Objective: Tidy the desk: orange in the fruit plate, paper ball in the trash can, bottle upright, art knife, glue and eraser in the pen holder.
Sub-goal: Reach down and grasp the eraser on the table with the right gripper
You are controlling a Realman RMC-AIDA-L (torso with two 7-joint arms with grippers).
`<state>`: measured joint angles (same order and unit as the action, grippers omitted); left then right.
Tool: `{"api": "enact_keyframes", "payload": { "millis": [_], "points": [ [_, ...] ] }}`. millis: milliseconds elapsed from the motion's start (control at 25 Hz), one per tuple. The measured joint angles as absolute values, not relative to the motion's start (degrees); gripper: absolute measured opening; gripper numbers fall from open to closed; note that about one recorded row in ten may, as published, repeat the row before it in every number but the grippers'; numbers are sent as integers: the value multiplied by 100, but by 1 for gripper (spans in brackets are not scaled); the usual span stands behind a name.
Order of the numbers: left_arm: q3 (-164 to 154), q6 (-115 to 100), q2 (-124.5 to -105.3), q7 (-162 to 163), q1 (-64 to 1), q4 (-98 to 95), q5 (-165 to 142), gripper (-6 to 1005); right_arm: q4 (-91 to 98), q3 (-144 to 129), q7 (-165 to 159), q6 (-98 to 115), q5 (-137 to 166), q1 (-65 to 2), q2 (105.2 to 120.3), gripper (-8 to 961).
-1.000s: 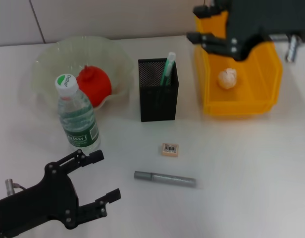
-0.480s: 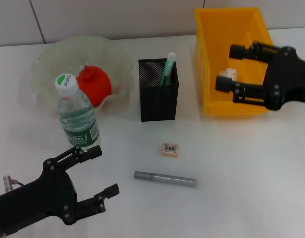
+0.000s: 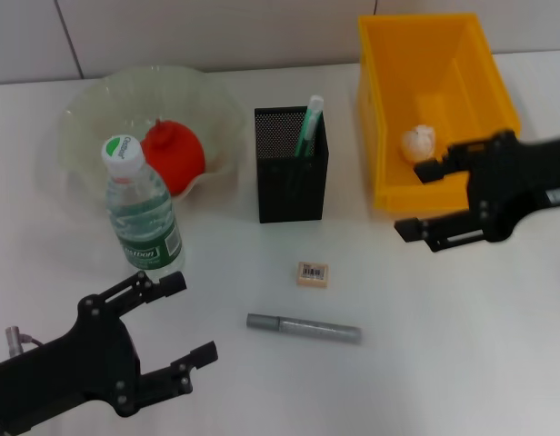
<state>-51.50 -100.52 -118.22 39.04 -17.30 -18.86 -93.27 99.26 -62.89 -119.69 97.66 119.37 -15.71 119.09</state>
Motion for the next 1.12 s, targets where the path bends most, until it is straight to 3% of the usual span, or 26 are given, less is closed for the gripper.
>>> {"api": "enact_keyframes", "payload": {
  "millis": [160, 200, 480, 800, 1120],
  "points": [
    [-5159, -10043, -11821, 3906, -1713, -1871, -9352, 805, 10449, -6296, -13049, 10741, 12941, -2670, 11892, 774],
    [-5181, -10032, -11825, 3907, -1708, -1865, -9353, 805, 10490, -6444, -13426, 11186, 13468, -3222, 11899, 775],
    [-5216, -9986, -11819, 3967, -1659, -1865, -9450, 805, 10028, -7750, -14464, 11745, 15012, -4590, 11918, 772],
    [-5210, -9912, -11798, 4080, -1655, -1919, -9629, 805, 8087, -8123, -14440, 11380, 15252, -5538, 11919, 765],
    [-5188, -9830, -11798, 4087, -1691, -1928, -9667, 805, 6635, -8119, -13818, 10428, 15293, -5984, 11936, 750]
  ]
}}
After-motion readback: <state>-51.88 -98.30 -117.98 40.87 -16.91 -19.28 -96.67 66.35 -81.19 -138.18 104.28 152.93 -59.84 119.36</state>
